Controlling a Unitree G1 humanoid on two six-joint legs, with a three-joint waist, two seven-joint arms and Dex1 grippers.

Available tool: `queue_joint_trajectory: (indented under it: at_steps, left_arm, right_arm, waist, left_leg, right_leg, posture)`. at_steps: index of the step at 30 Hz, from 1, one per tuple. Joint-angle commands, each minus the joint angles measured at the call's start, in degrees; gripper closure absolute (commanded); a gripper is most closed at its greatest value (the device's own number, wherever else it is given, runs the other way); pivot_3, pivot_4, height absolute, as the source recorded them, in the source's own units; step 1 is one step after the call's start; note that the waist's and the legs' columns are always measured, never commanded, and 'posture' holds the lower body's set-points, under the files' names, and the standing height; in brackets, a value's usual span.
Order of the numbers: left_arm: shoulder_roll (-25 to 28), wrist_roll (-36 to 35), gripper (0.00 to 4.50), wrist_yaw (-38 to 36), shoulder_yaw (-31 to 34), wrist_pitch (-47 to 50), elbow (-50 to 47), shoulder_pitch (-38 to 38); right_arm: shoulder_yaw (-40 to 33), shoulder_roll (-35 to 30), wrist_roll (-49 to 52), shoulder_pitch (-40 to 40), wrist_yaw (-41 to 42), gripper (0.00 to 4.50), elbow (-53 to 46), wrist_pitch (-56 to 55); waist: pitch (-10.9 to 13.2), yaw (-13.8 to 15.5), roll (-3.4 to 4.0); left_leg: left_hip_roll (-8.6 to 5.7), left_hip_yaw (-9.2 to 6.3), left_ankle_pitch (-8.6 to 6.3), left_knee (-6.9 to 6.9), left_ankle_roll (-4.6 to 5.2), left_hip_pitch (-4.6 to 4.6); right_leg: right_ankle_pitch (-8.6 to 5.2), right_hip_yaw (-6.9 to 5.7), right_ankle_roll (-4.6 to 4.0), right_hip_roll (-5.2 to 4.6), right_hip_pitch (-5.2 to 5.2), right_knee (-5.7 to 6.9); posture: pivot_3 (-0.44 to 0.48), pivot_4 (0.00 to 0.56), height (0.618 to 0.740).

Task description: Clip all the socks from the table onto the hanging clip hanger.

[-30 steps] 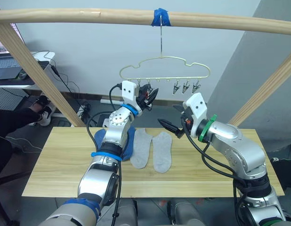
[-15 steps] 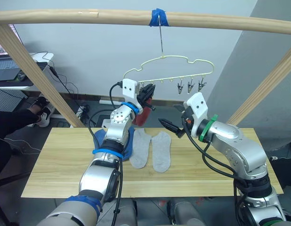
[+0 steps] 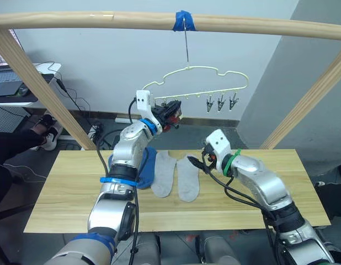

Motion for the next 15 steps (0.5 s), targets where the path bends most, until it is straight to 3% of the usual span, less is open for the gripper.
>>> queue_joint_trajectory:
  at_steps: [1,6,10,15]
  left_arm:
    - [3.7,-7.0,4.48,-2.8,2.0,13.9,-8.1,0.1]
    - [8.1,-9.4,4.48,-3.6,2.5,22.0,-12.4,2.0]
    - [8.6,-10.2,4.48,-2.7,2.7,24.3,-15.2,3.6]
    - [8.2,-10.6,4.48,-1.6,2.6,25.3,-18.0,5.1]
  right_arm:
    - [2.4,3.6,-4.2,-3.0,-0.2,0.00,11.7,-8.4]
    - [2.1,9.4,-6.6,-8.2,0.1,0.00,28.0,-13.2]
    - [2.0,11.9,-9.4,-10.8,-1.1,0.00,39.3,-16.7]
    - [2.5,12.2,-12.3,-11.1,0.0,0.00,45.7,-19.9]
  waist:
    - [0.0,-0.4,0.01]
    - [0.0,-0.6,0.04]
    - [0.0,-0.2,0.03]
    - [0.0,0.3,0.03]
  left_leg:
    - [0.02,-0.01,0.00,0.00,0.00,0.02]
    - [0.05,-0.04,0.00,0.00,-0.01,0.05]
    - [0.04,-0.08,0.00,0.01,-0.02,0.08]
    - [0.02,-0.07,0.00,0.03,-0.02,0.16]
  right_leg:
    - [0.00,0.00,0.00,0.01,0.00,0.01]
    - [0.01,-0.01,-0.01,0.04,0.00,0.08]
    - [0.01,-0.04,-0.01,0.03,0.04,0.10]
    - [0.01,-0.03,-0.02,-0.01,0.16,0.08]
  posture:
    - [-0.044,0.160,0.740]
    - [-0.025,0.162,0.740]
    - [0.004,0.162,0.740]
    - [0.020,0.160,0.740]
